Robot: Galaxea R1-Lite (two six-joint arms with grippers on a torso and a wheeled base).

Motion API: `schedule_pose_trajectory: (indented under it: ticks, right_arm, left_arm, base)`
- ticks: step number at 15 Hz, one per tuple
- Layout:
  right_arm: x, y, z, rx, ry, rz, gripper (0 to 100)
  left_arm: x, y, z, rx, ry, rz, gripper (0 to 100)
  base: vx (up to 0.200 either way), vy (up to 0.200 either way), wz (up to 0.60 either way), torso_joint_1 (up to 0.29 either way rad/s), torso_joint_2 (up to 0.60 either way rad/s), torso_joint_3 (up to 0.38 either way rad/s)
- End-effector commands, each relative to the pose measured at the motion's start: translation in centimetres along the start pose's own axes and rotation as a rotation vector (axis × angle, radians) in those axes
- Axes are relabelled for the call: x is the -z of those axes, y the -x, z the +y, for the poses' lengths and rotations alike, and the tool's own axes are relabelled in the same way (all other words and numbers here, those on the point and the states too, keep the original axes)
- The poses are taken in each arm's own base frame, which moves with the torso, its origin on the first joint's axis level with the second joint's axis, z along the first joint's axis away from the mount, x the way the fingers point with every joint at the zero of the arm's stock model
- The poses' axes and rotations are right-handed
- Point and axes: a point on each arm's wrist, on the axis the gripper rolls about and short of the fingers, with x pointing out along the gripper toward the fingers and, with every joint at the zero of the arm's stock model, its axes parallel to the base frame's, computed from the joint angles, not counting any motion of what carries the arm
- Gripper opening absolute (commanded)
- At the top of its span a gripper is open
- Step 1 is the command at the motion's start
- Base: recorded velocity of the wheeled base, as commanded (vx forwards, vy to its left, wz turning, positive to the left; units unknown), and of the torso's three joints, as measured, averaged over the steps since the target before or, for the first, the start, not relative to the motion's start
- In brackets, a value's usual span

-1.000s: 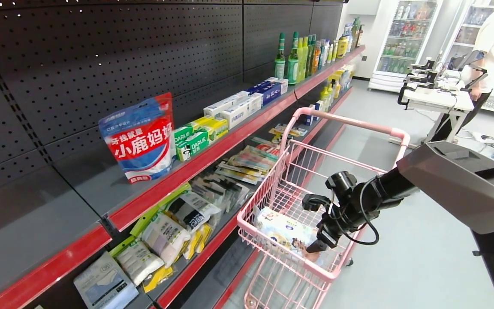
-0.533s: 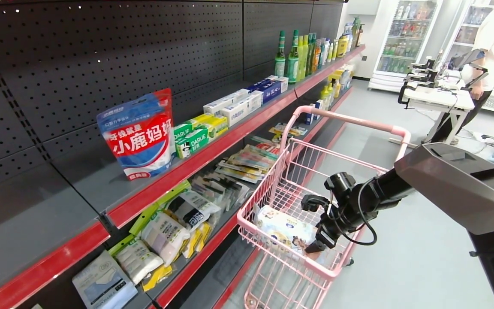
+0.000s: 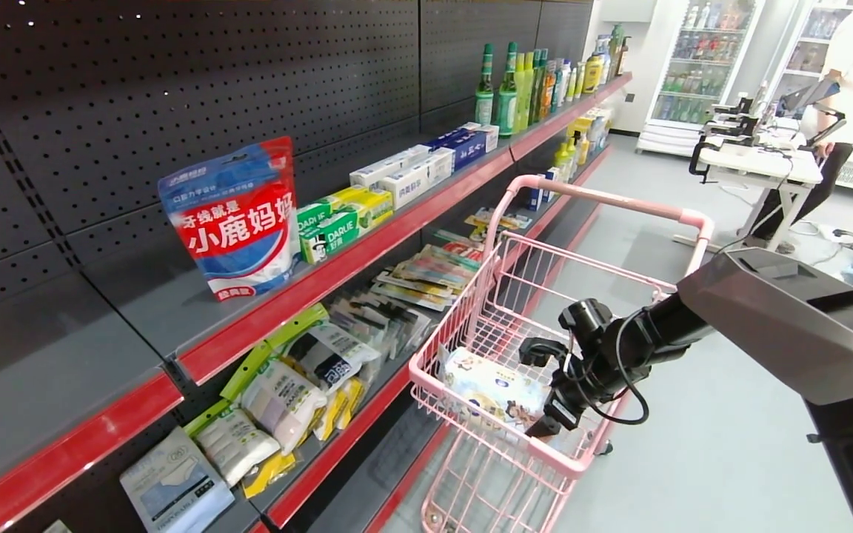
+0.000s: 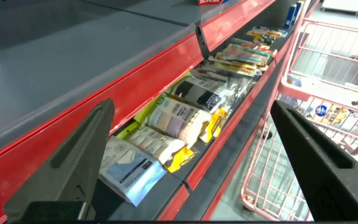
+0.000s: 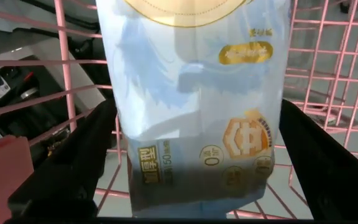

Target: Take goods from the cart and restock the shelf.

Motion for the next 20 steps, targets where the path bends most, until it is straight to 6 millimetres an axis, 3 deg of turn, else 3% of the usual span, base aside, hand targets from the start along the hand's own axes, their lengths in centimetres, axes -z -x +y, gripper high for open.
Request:
schedule_pose_trajectory:
  ticks: [1, 4, 12, 13, 15, 18, 20]
  right_arm:
    - [0.0, -0.7, 0.7, -0.038, -0.026, 0.001, 100]
    - [-0.8, -1.4, 1.6, -0.057, -0.068, -0.002, 100]
    - [-0.5, -2.9, 0.6, -0.032, -0.061, 0.013, 100]
    - [-0.5, -2.9, 0.5, -0.03, -0.051, 0.01, 0]
    - [-0.6, -2.7, 0.3, -0.025, -0.067, 0.005, 0]
    - [-0.3, -0.3, 0.1, -0.007, -0.076, -0.007, 0]
    - [-1.0, 4.7, 1.1, 0.057, -0.101, -0.034, 0]
  left_arm:
    - [0.0, 0.0, 0.0, -0.001, 0.001, 0.001, 100]
    - [0.0, 0.0, 0.0, -0.001, 0.001, 0.001, 100]
    - [0.0, 0.0, 0.0, 0.001, 0.001, 0.001, 100]
    - [0.0, 0.0, 0.0, 0.001, 0.001, 0.001, 100]
    - [0.0, 0.0, 0.0, -0.001, 0.001, 0.001, 100]
    - [0.0, 0.0, 0.0, 0.001, 0.001, 0.001, 100]
    - [0.0, 0.0, 0.0, 0.001, 0.001, 0.001, 100]
  base:
    - [0.0, 0.0, 0.0, 0.0, 0.0, 0.0]
    - [0.0, 0.0, 0.0, 0.0, 0.0, 0.0]
    - [0.0, 0.0, 0.0, 0.0, 0.0, 0.0]
    - [0.0, 0.0, 0.0, 0.0, 0.0, 0.0]
    - [0.0, 0.0, 0.0, 0.0, 0.0, 0.0]
    - [0.0, 0.0, 0.0, 0.0, 0.0, 0.0]
    - [0.0, 0.0, 0.0, 0.0, 0.0, 0.0]
